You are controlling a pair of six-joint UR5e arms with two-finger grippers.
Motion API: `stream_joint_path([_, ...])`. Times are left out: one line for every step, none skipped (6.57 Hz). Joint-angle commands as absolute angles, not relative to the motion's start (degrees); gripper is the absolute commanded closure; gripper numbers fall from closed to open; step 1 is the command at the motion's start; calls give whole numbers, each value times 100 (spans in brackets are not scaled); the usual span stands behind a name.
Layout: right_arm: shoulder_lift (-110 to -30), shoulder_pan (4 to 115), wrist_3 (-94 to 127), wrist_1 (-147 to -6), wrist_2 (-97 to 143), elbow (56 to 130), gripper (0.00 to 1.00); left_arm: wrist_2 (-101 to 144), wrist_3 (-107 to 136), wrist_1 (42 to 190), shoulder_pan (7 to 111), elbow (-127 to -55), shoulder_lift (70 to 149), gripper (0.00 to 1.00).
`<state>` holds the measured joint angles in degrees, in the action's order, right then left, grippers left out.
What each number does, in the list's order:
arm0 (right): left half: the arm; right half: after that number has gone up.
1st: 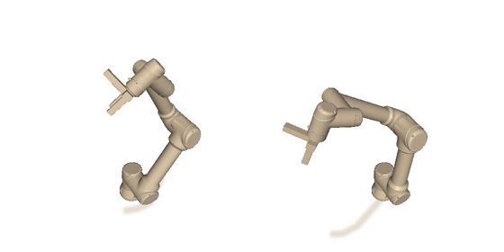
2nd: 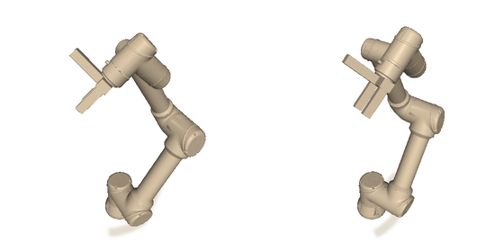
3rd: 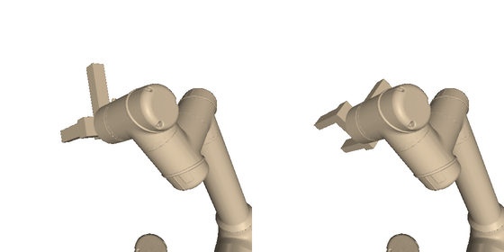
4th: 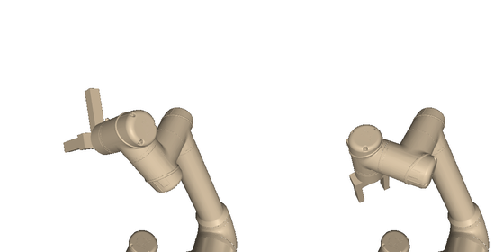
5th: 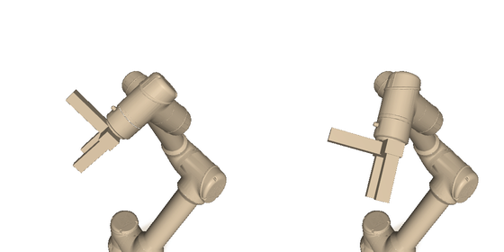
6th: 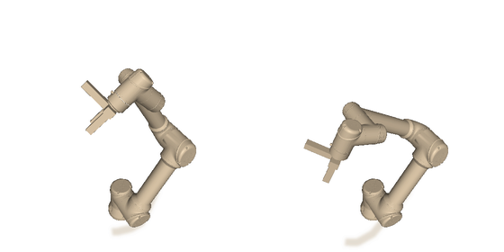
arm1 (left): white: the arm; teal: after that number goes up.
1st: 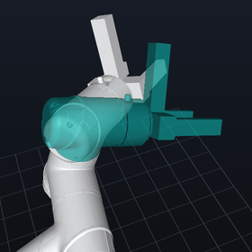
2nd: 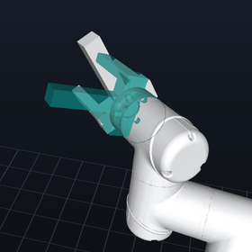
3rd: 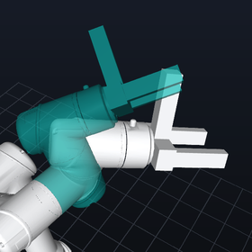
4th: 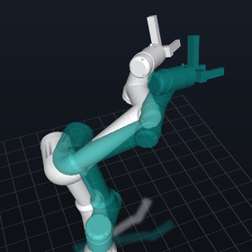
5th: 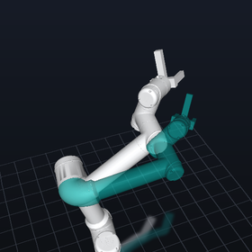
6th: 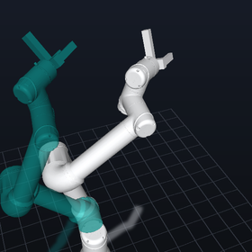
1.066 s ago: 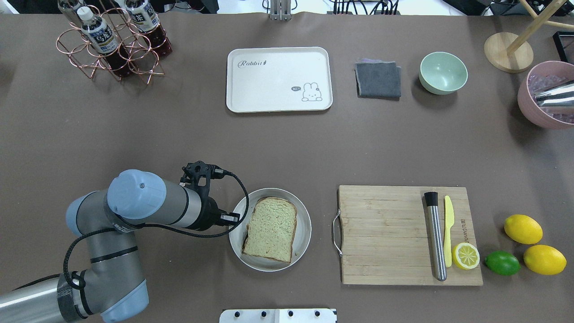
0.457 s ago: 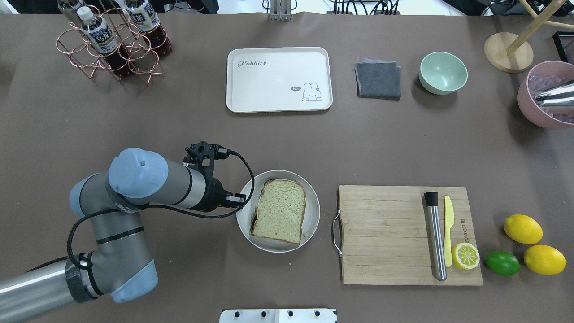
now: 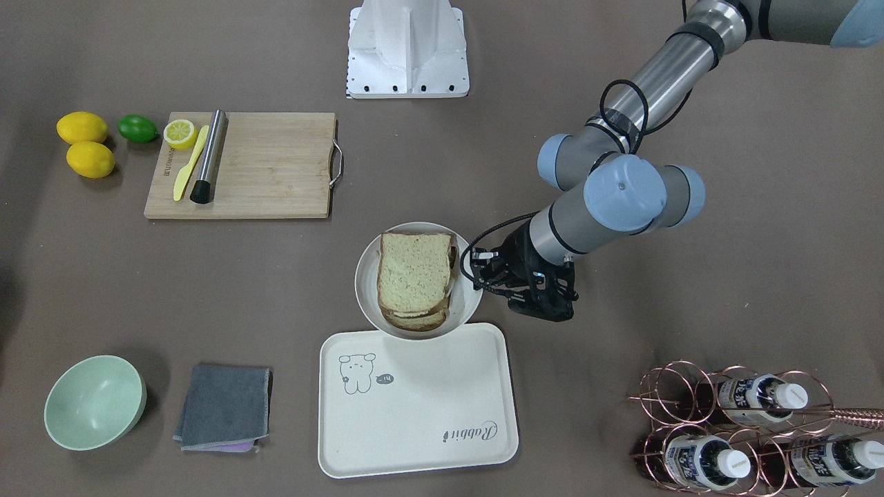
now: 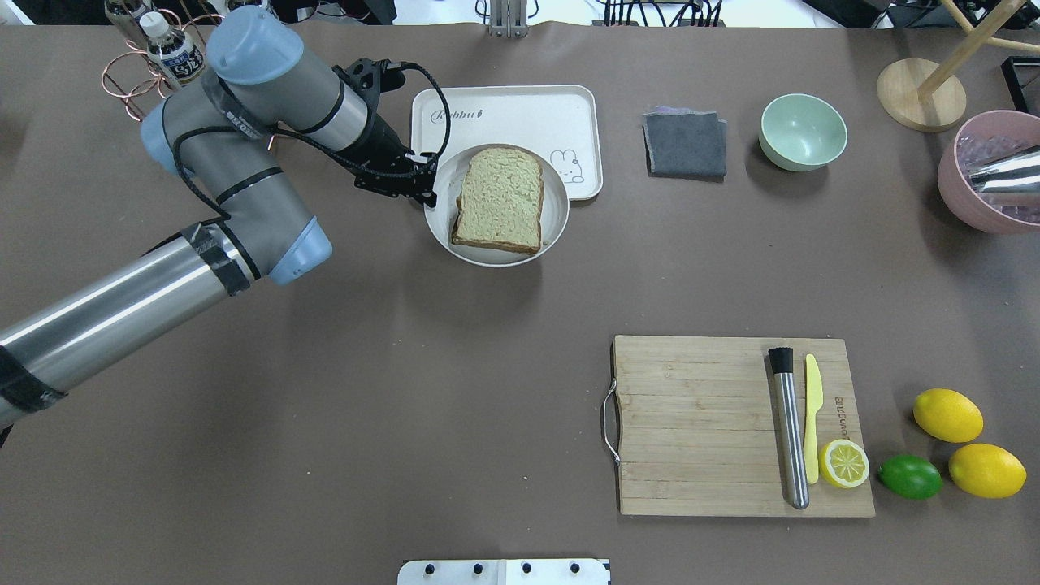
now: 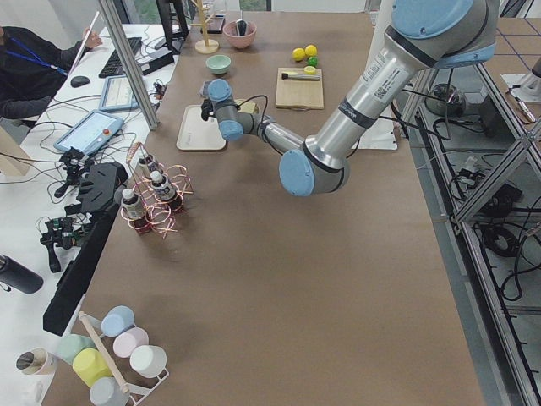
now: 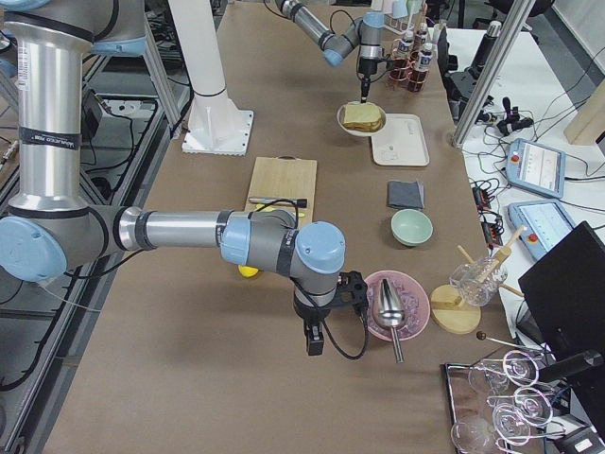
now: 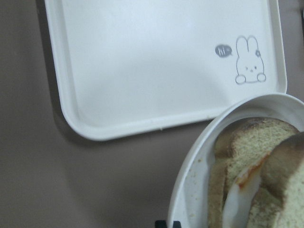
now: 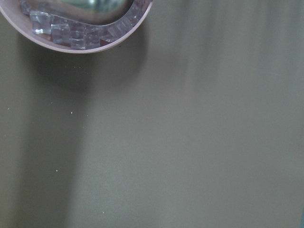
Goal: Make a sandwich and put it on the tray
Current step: 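Carry the plate with the left gripper onto the white rabbit tray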
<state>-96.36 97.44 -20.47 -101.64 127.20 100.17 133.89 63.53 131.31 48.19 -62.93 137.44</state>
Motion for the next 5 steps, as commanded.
stream_joint_path([-9659, 9756, -2048, -10160, 12727, 10011, 0, 13483, 5918, 13148, 5167, -4797, 14717, 100])
stream_joint_path([-9668, 9756, -2048, -10160, 12727, 9993, 0, 13282, 5776, 13157, 5203, -4146, 15148, 100])
stream_joint_path([-9668, 9756, -2039, -10160, 12735, 9993, 0, 13028, 5748, 13236, 5203, -3861, 15222, 100])
stream_joint_path([-9668, 9756, -2039, -10160, 12744, 9984, 0, 12877, 5722, 13393, 5142, -3650, 15301, 100])
stream_joint_path([-9668, 9756, -2039, -10151, 12744, 9984, 0, 12624, 5722, 13412, 5020, -3621, 15310, 100])
